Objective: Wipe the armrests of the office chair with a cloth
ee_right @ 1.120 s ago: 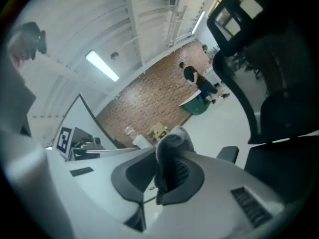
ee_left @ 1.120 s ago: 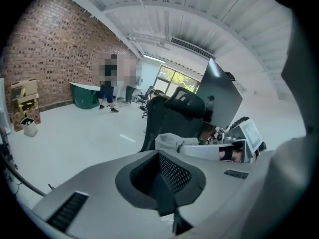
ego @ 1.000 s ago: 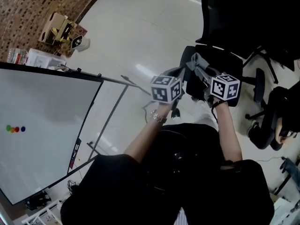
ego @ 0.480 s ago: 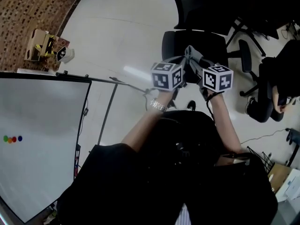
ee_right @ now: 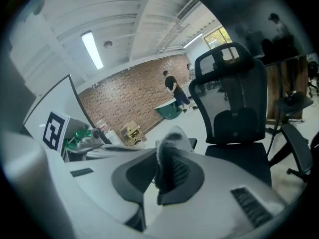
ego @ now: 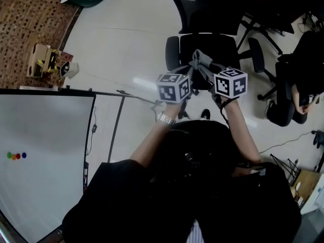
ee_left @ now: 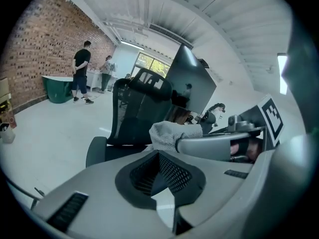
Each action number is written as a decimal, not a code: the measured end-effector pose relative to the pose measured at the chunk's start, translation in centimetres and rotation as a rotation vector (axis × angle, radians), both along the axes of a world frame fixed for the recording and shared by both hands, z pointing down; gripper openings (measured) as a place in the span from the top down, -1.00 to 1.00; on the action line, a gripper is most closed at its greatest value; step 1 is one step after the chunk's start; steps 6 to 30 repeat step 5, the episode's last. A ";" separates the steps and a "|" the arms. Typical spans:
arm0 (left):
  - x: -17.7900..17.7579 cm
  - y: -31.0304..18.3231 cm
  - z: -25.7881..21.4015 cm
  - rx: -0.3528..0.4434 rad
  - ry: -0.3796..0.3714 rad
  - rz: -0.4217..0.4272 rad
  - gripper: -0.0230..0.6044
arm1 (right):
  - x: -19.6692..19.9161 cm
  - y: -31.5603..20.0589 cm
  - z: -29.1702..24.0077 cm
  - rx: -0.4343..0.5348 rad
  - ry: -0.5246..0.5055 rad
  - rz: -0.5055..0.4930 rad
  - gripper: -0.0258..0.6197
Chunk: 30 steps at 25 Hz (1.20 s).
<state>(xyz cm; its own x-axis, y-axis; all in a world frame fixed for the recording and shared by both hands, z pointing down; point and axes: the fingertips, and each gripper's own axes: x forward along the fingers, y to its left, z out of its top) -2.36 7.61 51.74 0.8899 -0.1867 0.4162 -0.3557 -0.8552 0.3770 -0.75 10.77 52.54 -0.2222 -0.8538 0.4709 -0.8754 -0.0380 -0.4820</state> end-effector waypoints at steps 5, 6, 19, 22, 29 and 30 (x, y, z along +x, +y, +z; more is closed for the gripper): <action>-0.6 0.7 0.2 0.008 -0.011 0.005 0.93 | -2.6 0.1 -0.3 0.022 -0.021 -0.051 0.87; -0.6 0.7 0.2 0.008 -0.011 0.005 0.93 | -2.6 0.1 -0.3 0.022 -0.021 -0.051 0.87; -0.6 0.7 0.2 0.008 -0.011 0.005 0.93 | -2.6 0.1 -0.3 0.022 -0.021 -0.051 0.87; -0.6 0.7 0.2 0.008 -0.011 0.005 0.93 | -2.6 0.1 -0.3 0.022 -0.021 -0.051 0.87; -0.6 0.7 0.2 0.008 -0.011 0.005 0.93 | -2.6 0.1 -0.3 0.022 -0.021 -0.051 0.87; -0.6 0.7 0.2 0.008 -0.011 0.005 0.93 | -2.6 0.1 -0.3 0.022 -0.021 -0.051 0.87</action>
